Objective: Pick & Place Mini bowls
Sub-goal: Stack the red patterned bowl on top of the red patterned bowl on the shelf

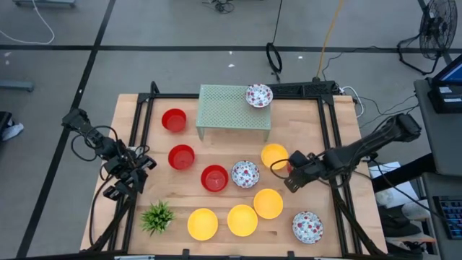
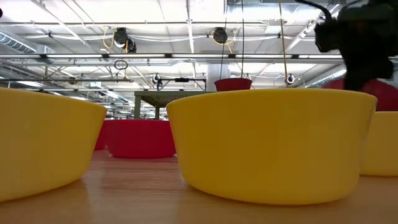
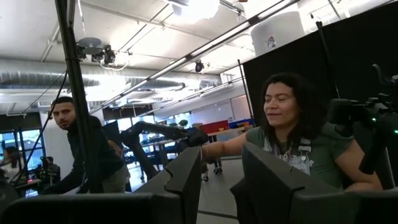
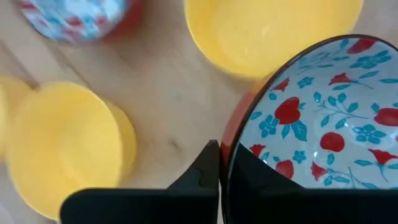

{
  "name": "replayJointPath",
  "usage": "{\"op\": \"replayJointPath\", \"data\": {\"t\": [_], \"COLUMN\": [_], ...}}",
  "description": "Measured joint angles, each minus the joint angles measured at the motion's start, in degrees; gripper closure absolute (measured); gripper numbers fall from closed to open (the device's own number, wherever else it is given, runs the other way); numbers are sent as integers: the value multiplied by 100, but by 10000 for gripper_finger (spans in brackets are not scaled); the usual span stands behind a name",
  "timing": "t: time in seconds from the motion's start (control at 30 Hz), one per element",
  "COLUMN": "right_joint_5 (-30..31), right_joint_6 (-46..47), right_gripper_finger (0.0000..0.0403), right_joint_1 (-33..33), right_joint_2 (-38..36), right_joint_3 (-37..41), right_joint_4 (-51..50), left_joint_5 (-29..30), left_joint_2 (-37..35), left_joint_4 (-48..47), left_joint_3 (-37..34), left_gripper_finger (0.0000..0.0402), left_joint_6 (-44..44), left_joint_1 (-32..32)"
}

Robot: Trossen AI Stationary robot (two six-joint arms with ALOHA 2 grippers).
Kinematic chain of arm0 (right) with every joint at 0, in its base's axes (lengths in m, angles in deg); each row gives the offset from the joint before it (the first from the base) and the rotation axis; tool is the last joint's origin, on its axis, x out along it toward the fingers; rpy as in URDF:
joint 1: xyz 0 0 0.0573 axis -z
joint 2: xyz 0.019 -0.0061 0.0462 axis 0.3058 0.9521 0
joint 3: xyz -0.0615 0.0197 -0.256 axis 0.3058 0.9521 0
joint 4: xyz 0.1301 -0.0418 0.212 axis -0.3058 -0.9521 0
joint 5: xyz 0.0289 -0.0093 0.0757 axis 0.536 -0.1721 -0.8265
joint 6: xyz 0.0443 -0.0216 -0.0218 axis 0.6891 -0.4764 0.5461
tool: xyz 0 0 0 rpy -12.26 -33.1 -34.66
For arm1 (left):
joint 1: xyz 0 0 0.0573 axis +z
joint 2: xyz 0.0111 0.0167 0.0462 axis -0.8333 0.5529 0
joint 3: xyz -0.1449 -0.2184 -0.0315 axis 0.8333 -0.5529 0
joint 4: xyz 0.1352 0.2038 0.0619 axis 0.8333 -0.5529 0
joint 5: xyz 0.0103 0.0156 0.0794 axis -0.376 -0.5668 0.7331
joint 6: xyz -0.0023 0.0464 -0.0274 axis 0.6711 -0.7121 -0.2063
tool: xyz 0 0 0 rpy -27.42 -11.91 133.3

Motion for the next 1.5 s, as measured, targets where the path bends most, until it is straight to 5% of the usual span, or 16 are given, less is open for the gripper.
{"op": "replayJointPath", "data": {"t": [0.37, 0.6, 0.87, 1.2, 1.5], "right_joint_5": [736, 660, -792, -1271, -666], "right_joint_6": [-2512, -3922, -4704, -5902, -6766], "right_gripper_finger": [401, 401, 401, 401, 399], "right_joint_1": [169, 957, 2567, 3826, 4299], "right_joint_2": [-334, -411, -380, -52, 1029], "right_joint_3": [-437, -466, -478, -1625, -2755], "right_joint_4": [1880, 3584, 4089, 3172, 2098], "left_joint_5": [1, -1, 1, 0, 0], "left_joint_2": [-1, 0, 0, -2, -1], "left_joint_4": [2, 0, 2, 2, 2], "left_joint_3": [-1, -1, -1, 0, -1], "left_gripper_finger": [279, 279, 279, 279, 279], "left_joint_6": [1, 1, 2, 0, 0], "left_joint_1": [0, 0, 0, 0, -2]}}
